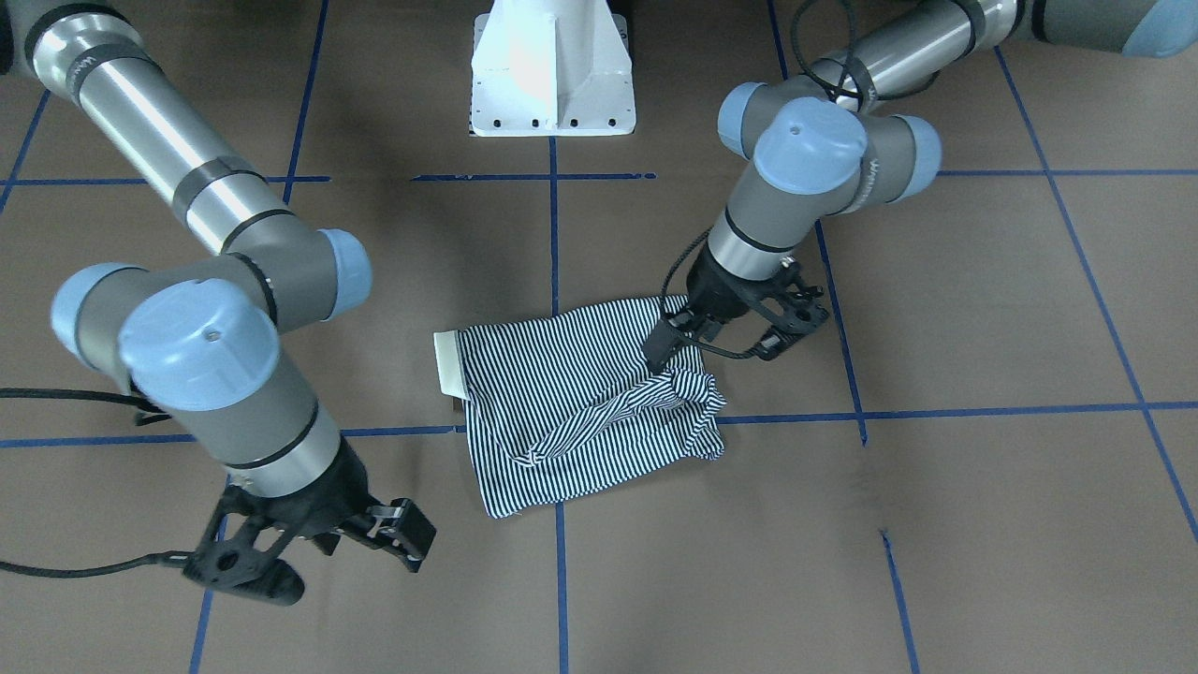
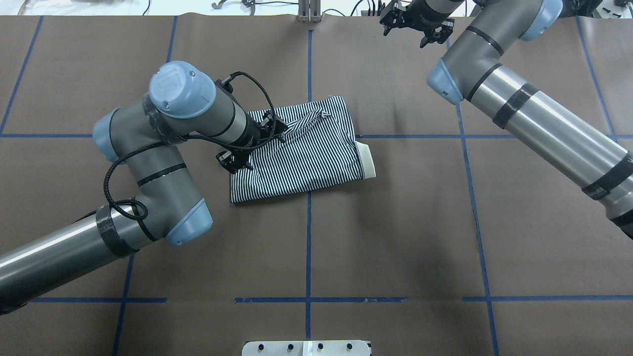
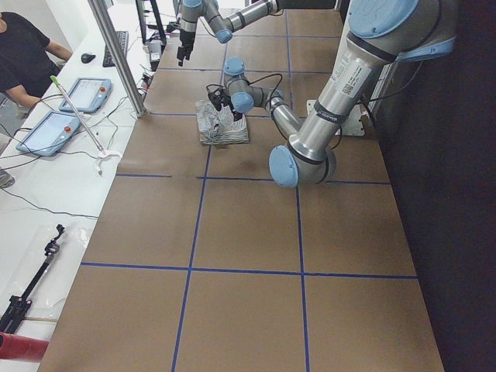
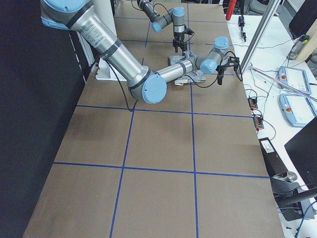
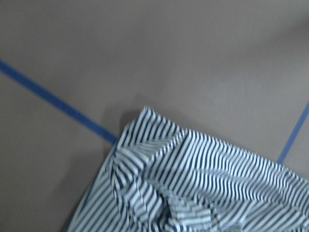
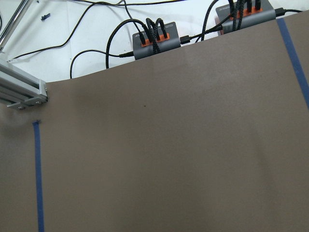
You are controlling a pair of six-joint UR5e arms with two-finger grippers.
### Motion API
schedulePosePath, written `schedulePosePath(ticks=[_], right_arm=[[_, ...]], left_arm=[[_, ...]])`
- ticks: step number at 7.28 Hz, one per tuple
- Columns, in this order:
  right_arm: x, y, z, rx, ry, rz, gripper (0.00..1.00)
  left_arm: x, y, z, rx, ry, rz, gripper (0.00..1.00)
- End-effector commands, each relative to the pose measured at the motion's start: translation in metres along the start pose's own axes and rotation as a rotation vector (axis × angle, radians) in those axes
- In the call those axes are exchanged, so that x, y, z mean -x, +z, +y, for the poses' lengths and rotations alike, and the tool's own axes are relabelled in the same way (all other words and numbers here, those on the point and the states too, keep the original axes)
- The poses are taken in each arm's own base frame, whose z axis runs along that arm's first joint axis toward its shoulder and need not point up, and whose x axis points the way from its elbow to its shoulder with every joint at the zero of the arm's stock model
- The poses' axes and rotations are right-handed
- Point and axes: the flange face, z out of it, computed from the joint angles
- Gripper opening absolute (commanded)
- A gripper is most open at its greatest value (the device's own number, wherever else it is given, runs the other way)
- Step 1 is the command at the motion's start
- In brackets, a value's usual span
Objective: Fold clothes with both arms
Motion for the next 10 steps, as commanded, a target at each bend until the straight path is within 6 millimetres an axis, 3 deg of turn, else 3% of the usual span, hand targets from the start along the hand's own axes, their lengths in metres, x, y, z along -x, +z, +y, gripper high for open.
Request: schedulePosePath(ticks=[1, 4, 6, 7, 8, 9, 10], right_arm=[[-0.013, -0.005, -0.008, 0.007, -0.002, -0.001, 1.0], [-0.013, -0.006, -0.006, 0.005, -0.005, -0.002, 1.0], [-0.013, -0.006, -0.005, 0.006, -0.006, -0.004, 1.0], [-0.011, -0.008, -0.006, 0.004, -0.006, -0.006, 1.0], [-0.01, -0.01, -0.003, 0.003, -0.005, -0.011, 1.0], [-0.01, -0.01, -0.003, 0.002, -0.006, -0.012, 1.0], [-0.013, -0.011, -0.002, 0.002, -0.006, -0.012, 1.0]], left_arm=[[-0.002, 0.037, -0.006, 0.004, 0.02, 0.019, 1.0], [-0.013, 0.051, -0.026, -0.092, 0.084, 0.09, 1.0], [-0.038, 0.046, -0.098, -0.175, 0.155, 0.128, 1.0], [-0.042, 0.036, -0.148, -0.231, 0.214, 0.142, 1.0], [-0.043, 0.032, -0.185, -0.269, 0.255, 0.15, 1.0], [-0.049, 0.024, -0.203, -0.294, 0.283, 0.142, 1.0], [-0.053, 0.017, -0.209, -0.302, 0.291, 0.146, 1.0]])
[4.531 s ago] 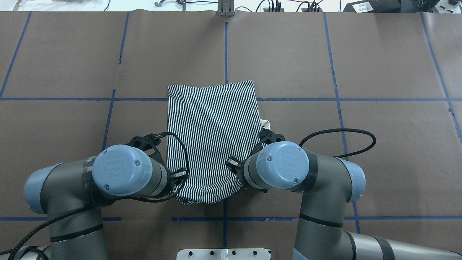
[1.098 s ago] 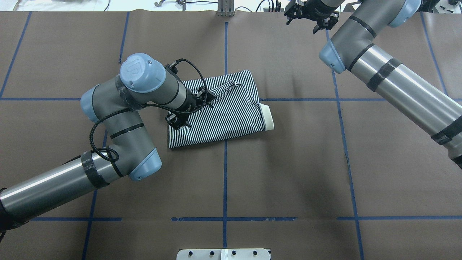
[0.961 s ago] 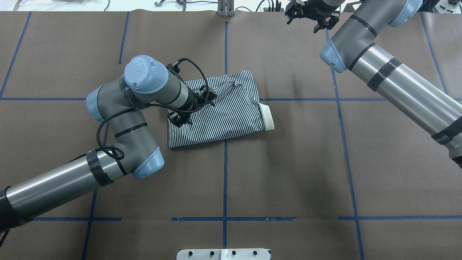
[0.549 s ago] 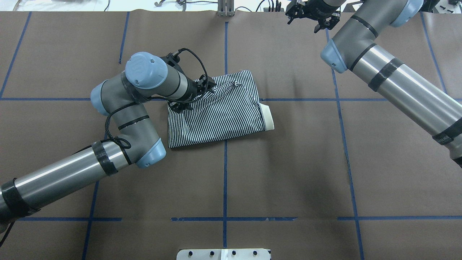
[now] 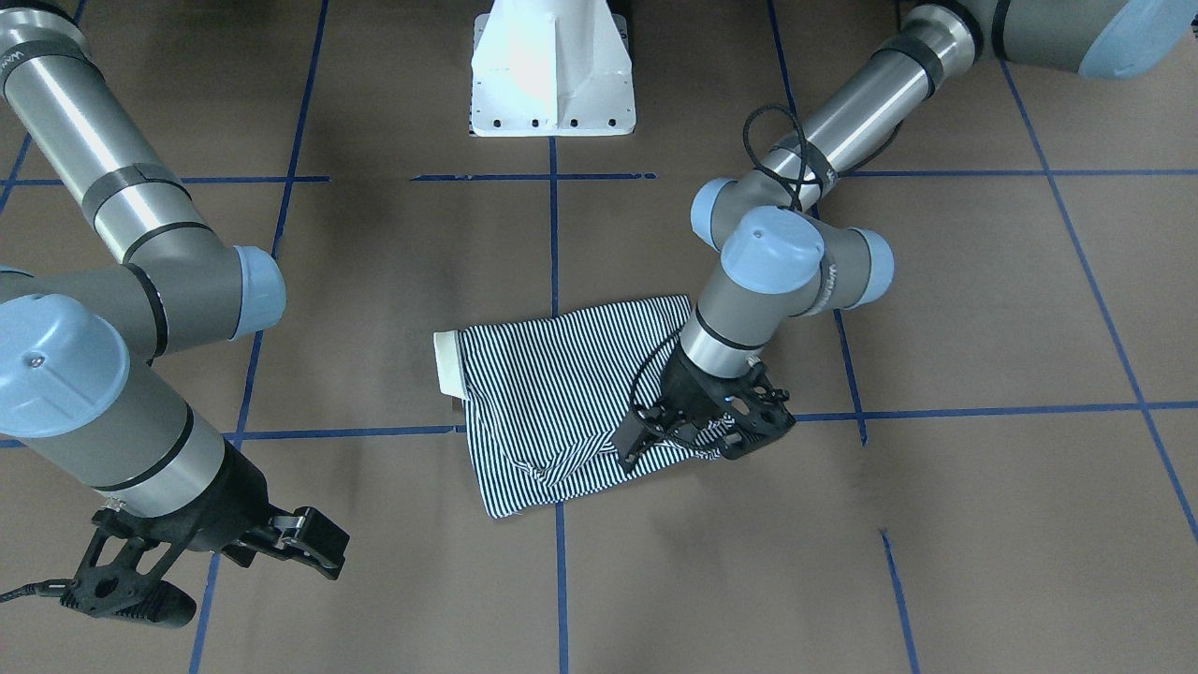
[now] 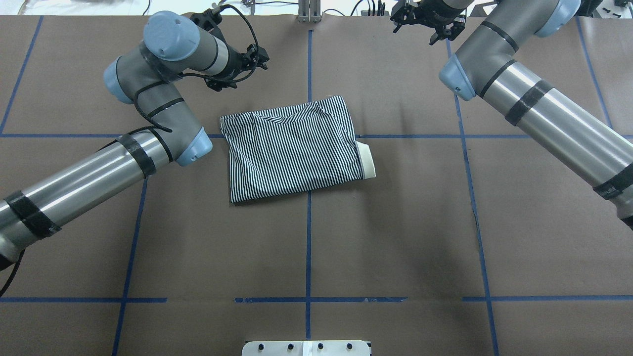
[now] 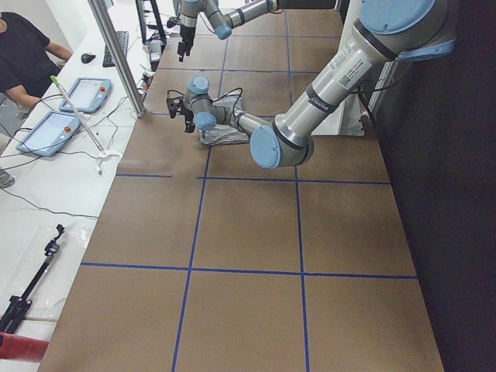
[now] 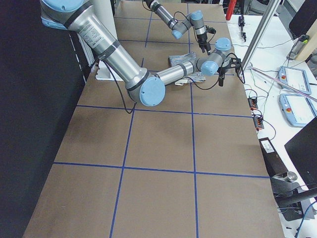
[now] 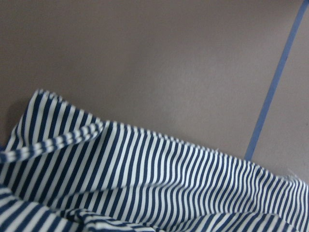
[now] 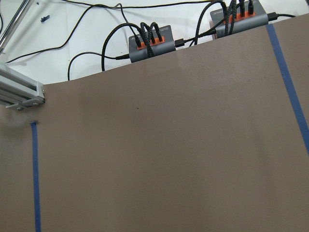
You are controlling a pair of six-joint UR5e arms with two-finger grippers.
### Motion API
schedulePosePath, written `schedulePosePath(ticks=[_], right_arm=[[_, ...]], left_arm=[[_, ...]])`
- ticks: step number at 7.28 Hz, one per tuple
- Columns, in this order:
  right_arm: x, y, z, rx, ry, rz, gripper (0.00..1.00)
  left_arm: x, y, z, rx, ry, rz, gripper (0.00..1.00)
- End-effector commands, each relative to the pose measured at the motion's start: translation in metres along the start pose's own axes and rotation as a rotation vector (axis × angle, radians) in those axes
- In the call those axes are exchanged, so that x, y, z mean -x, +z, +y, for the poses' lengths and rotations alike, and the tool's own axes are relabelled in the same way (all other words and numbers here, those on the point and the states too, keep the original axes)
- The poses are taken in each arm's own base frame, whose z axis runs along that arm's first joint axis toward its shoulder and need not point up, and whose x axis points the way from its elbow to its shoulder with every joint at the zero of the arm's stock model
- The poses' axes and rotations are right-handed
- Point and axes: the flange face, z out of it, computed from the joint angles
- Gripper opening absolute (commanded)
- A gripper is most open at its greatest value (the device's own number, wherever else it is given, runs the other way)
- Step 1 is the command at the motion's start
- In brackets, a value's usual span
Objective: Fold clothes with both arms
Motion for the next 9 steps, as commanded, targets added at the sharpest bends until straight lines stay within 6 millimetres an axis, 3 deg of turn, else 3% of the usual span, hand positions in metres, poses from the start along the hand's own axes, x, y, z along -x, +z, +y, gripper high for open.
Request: schedulePosePath(ticks=[1, 3, 4, 5, 6, 9], right_arm=[[-0.003, -0.003, 0.001, 0.002, 0.001, -0.005, 1.0], [-0.013, -0.016, 0.0, 0.042, 0.021, -0.004, 1.0], [-0.025, -0.033, -0.007, 0.053, 0.01, 0.012, 1.0], [-0.052, -0.052, -0.02, 0.058, -0.059, 0.05, 1.0], [-0.09, -0.068, -0.035, 0.076, -0.15, 0.116, 1.0], [-0.266, -0.121, -0.051, 0.174, -0.367, 0.251, 1.0]], left_arm=[[-0.006, -0.013, -0.035, -0.032, 0.046, 0.011, 1.0], [0.006, -0.04, -0.083, -0.01, 0.076, 0.005, 1.0], [0.027, -0.055, -0.108, 0.022, 0.101, -0.034, 1.0], [0.063, -0.085, -0.129, 0.021, 0.163, -0.063, 1.0], [0.108, -0.118, -0.148, 0.01, 0.228, -0.097, 1.0], [0.234, -0.234, -0.198, -0.016, 0.468, -0.277, 1.0]])
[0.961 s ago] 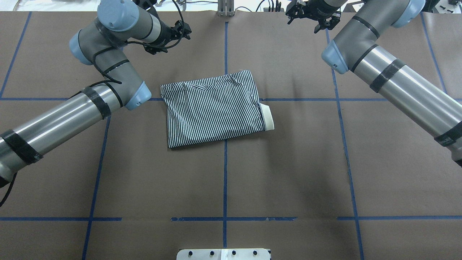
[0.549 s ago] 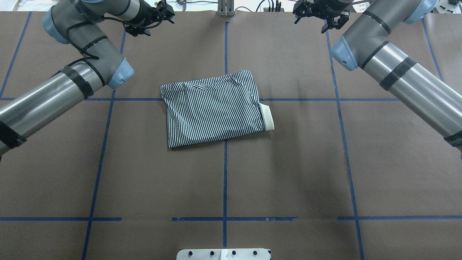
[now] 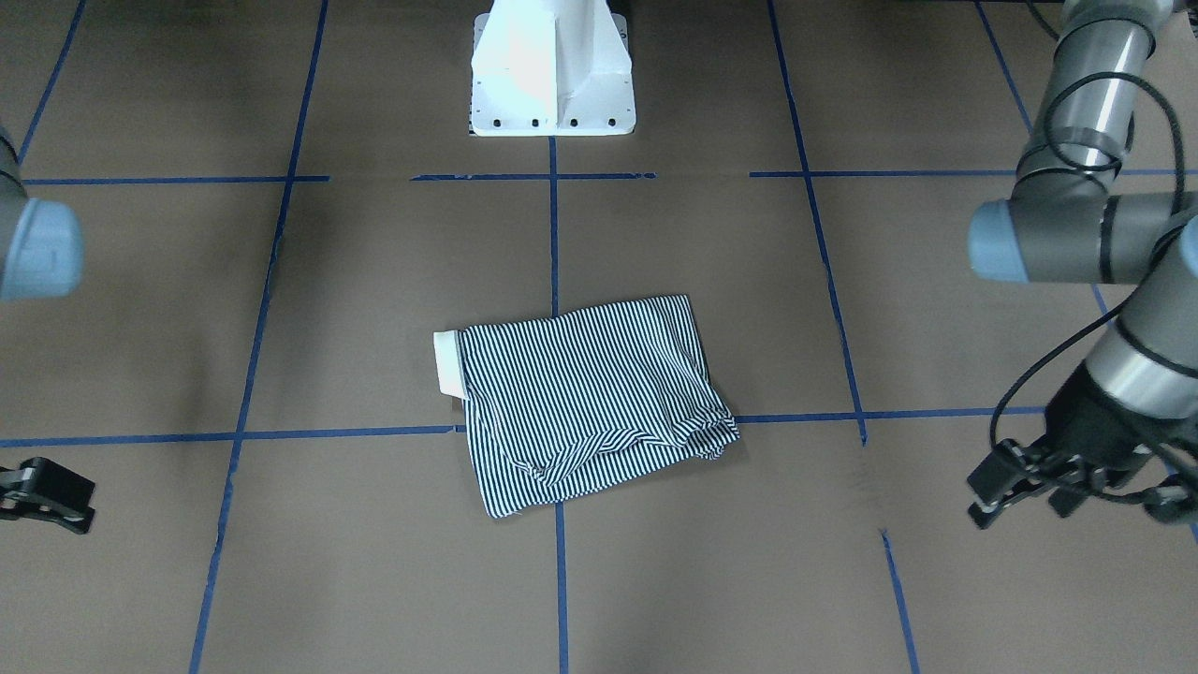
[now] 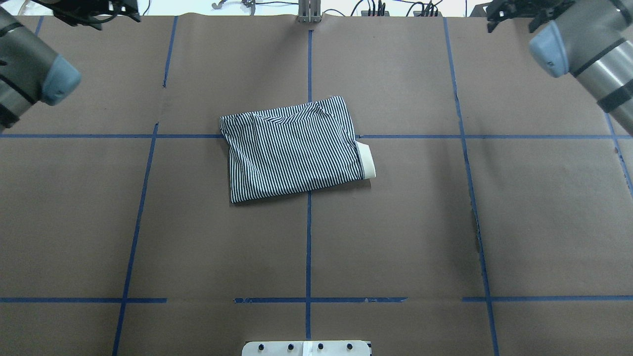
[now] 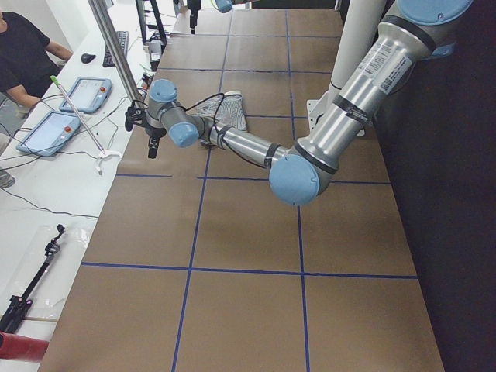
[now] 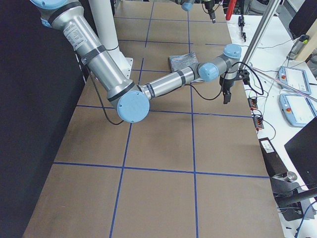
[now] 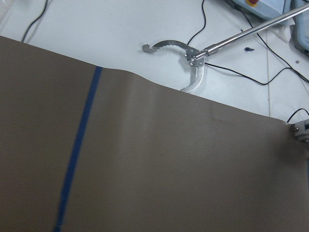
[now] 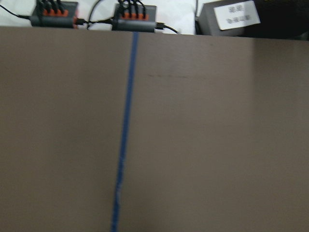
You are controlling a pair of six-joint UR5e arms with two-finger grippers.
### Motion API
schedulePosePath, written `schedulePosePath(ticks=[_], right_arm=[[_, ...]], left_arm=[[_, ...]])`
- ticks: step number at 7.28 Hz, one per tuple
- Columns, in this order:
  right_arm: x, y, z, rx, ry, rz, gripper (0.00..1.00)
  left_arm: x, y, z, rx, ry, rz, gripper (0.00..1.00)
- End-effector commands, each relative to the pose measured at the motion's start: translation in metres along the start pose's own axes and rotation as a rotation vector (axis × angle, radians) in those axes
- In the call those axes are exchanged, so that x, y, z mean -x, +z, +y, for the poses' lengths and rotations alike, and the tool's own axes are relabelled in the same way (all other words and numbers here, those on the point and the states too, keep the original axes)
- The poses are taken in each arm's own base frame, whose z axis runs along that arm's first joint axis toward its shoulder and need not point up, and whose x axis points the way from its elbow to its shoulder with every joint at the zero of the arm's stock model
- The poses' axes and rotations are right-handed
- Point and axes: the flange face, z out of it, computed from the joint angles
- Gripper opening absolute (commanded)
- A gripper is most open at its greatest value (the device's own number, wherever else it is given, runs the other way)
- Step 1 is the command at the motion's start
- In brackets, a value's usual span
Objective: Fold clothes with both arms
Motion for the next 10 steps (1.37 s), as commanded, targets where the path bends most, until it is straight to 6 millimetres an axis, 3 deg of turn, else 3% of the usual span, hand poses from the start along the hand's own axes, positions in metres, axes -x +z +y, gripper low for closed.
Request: schedulePosePath(ticks=[1, 2, 3, 4, 6, 7, 8, 9, 10], right_arm=[[-0.141, -0.003, 0.052, 0.084, -0.077, -0.01, 1.0], [-0.227, 0.0, 0.103, 0.112, -0.045, -0.089, 1.0], [-0.276, -0.011, 0.15, 0.101, -0.023, -0.131, 1.0], [-0.306, -0.019, 0.2, 0.093, 0.031, -0.127, 1.0], [-0.316, -0.022, 0.252, 0.099, 0.053, -0.12, 1.0], [-0.309, -0.025, 0.256, 0.099, 0.038, -0.121, 1.0], [-0.314, -0.013, 0.273, 0.129, 0.03, -0.121, 1.0], [-0.311, -0.016, 0.273, 0.125, 0.022, -0.119, 1.0], [-0.323, -0.02, 0.281, 0.117, 0.044, -0.117, 1.0]], left_arm=[[0.124, -0.054, 0.015, 0.032, 0.178, -0.136, 1.0], [0.185, -0.071, 0.019, 0.069, 0.226, -0.181, 1.0], [0.236, -0.087, 0.031, 0.107, 0.281, -0.162, 1.0], [0.284, -0.101, 0.048, 0.13, 0.29, -0.149, 1.0], [0.334, -0.104, 0.083, 0.178, 0.362, -0.157, 1.0], [0.336, -0.103, 0.091, 0.203, 0.343, -0.127, 1.0], [0.341, -0.105, 0.107, 0.22, 0.349, -0.082, 1.0], [0.349, -0.116, 0.112, 0.206, 0.332, -0.068, 1.0], [0.355, -0.123, 0.137, 0.197, 0.335, -0.069, 1.0]])
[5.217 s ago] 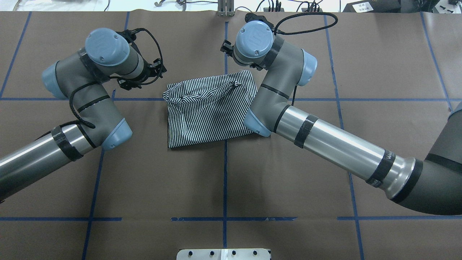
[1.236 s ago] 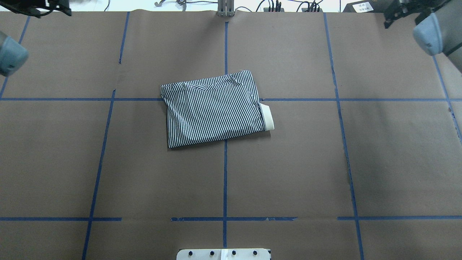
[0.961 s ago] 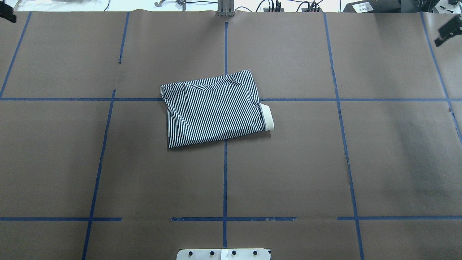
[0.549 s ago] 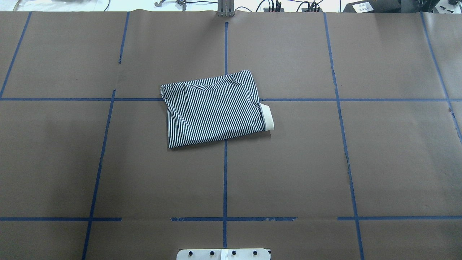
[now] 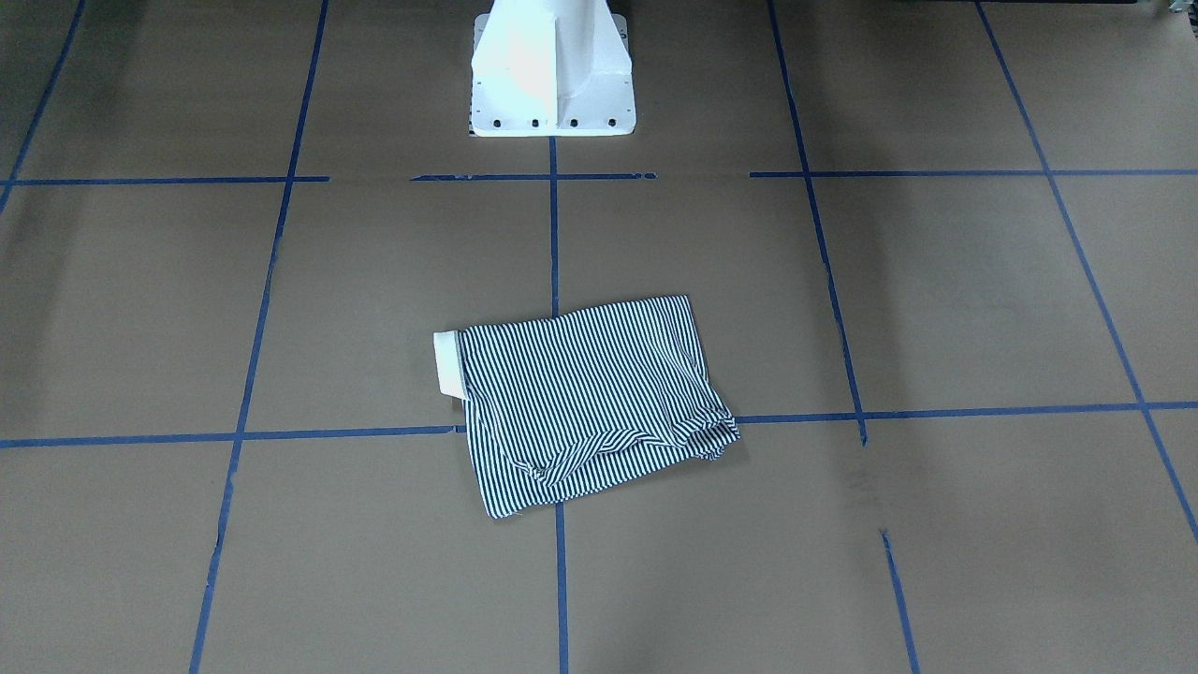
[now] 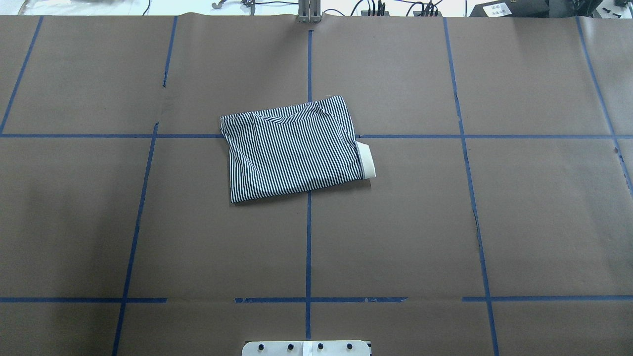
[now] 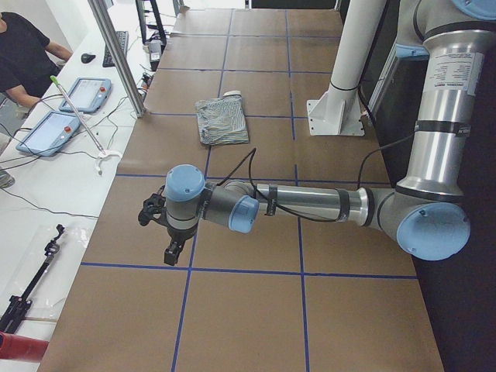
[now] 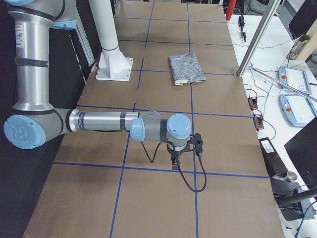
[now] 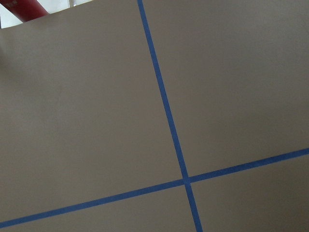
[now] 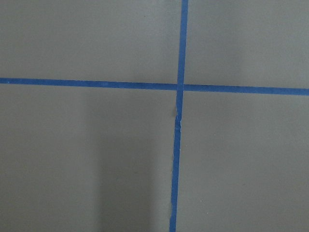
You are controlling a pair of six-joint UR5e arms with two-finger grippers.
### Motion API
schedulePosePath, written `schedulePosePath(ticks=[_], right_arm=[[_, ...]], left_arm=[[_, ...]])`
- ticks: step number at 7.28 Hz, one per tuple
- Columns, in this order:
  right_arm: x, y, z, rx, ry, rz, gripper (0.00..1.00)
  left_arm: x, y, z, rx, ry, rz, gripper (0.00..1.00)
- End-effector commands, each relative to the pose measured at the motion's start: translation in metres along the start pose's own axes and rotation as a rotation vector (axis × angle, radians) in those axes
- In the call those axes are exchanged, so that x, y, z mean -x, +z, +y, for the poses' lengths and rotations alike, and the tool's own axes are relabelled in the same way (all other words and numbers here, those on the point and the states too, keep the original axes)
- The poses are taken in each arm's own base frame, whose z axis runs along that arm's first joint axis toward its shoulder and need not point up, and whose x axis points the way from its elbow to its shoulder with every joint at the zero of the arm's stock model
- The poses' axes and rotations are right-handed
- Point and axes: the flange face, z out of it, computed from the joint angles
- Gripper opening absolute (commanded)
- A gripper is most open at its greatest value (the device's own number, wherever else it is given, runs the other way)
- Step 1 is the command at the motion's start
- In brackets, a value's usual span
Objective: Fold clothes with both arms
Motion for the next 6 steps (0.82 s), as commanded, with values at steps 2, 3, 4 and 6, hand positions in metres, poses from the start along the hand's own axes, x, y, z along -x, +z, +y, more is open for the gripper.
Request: schedulePosePath(ticks=[2, 3, 4, 6], right_arm=[[-0.022, -0.013, 0.014, -0.029, 0.016, 0.085, 1.0], [-0.018, -0.017, 0.009, -0.04, 0.01, 0.093, 1.0], [-0.008, -0.024, 0.013, -0.046, 0.022, 0.076, 1.0], [0.014, -0.036, 0.022, 0.004, 0.137, 0.07, 1.0]], left_arm=[[0.004, 0.002, 0.041, -0.044, 0.03, -0.014, 1.0], [0.01, 0.01, 0.056, -0.021, 0.013, -0.013, 1.0], [0.012, 0.013, 0.058, -0.01, 0.0, -0.014, 1.0], [0.015, 0.016, 0.061, 0.031, -0.035, -0.019, 1.0]])
